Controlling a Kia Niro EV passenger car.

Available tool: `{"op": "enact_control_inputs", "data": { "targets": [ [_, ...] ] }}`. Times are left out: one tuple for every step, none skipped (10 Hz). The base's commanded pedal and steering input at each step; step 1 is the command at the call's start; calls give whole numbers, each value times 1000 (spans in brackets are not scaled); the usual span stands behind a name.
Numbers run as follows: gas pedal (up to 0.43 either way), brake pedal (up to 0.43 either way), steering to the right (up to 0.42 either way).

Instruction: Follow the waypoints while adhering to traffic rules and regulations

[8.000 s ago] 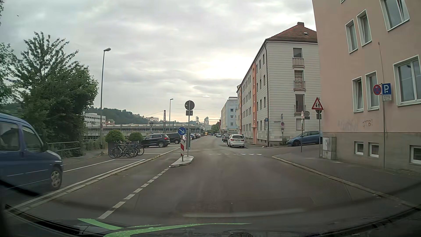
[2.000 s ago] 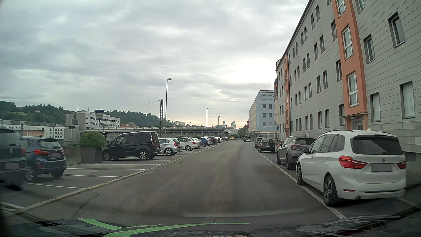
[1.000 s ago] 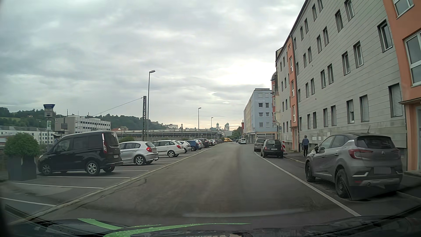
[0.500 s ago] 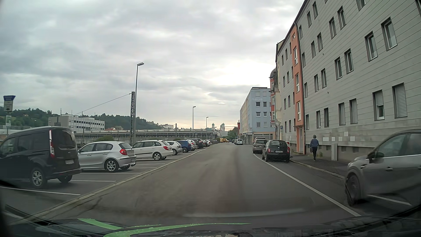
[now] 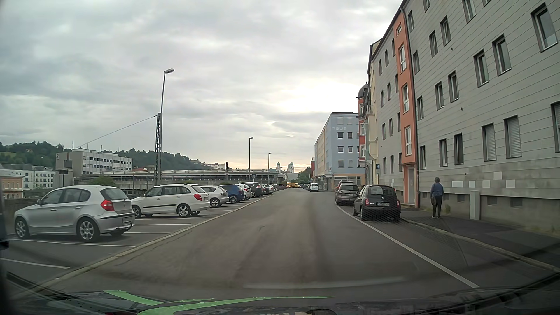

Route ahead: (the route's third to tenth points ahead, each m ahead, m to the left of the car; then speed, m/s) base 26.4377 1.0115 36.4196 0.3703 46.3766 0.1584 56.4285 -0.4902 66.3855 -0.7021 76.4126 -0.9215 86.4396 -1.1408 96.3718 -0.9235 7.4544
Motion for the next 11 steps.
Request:
{"op": "enact_control_inputs", "data": {
  "targets": [
    [87,0,13],
    [87,0,12],
    [87,0,11],
    [87,0,11],
    [87,0,11],
    [87,0,11],
    [87,0,11],
    [87,0,11],
    [87,0,11],
    [87,0,11],
    [87,0,11]
  ]
}}
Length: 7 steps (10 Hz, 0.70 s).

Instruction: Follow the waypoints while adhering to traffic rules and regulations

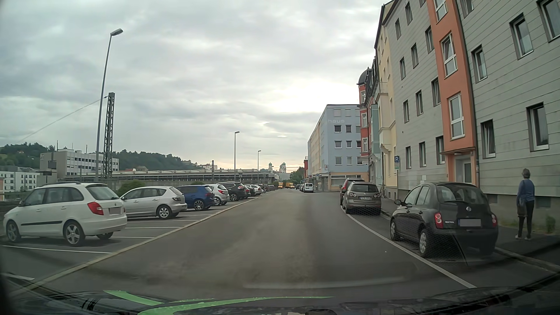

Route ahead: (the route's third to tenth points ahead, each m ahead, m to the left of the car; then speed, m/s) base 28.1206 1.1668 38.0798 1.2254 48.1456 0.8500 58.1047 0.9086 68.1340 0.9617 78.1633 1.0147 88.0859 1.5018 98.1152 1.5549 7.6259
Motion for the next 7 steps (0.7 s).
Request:
{"op": "enact_control_inputs", "data": {
  "targets": [
    [87,0,11],
    [87,0,11],
    [87,0,10],
    [87,0,10],
    [87,0,10],
    [87,0,10],
    [87,0,10]
  ]
}}
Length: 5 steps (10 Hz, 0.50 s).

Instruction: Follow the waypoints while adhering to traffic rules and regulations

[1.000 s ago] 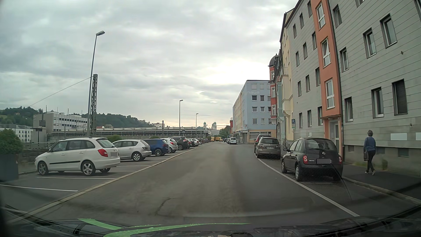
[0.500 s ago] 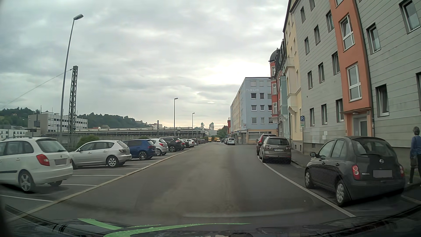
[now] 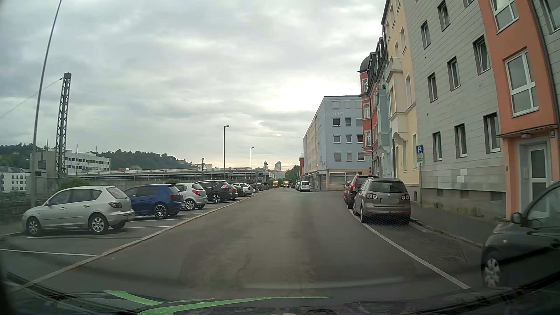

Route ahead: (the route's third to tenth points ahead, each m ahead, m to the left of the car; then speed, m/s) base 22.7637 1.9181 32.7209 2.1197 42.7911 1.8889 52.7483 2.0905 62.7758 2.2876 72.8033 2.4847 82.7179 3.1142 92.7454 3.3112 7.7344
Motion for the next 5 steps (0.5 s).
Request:
{"op": "enact_control_inputs", "data": {
  "targets": [
    [87,0,10],
    [87,0,10],
    [87,0,10],
    [87,0,11],
    [87,0,12]
  ]
}}
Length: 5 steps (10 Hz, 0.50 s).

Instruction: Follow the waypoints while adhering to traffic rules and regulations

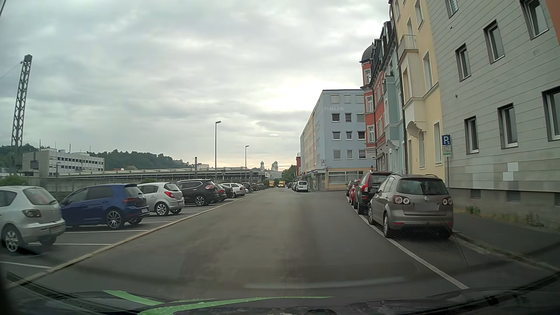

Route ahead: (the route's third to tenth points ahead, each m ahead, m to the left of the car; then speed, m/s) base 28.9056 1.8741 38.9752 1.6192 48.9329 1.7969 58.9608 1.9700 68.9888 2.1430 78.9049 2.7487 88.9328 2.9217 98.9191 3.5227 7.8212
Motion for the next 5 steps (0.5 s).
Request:
{"op": "enact_control_inputs", "data": {
  "targets": [
    [87,0,12],
    [87,0,12],
    [87,0,12],
    [87,0,12],
    [87,0,13]
  ]
}}
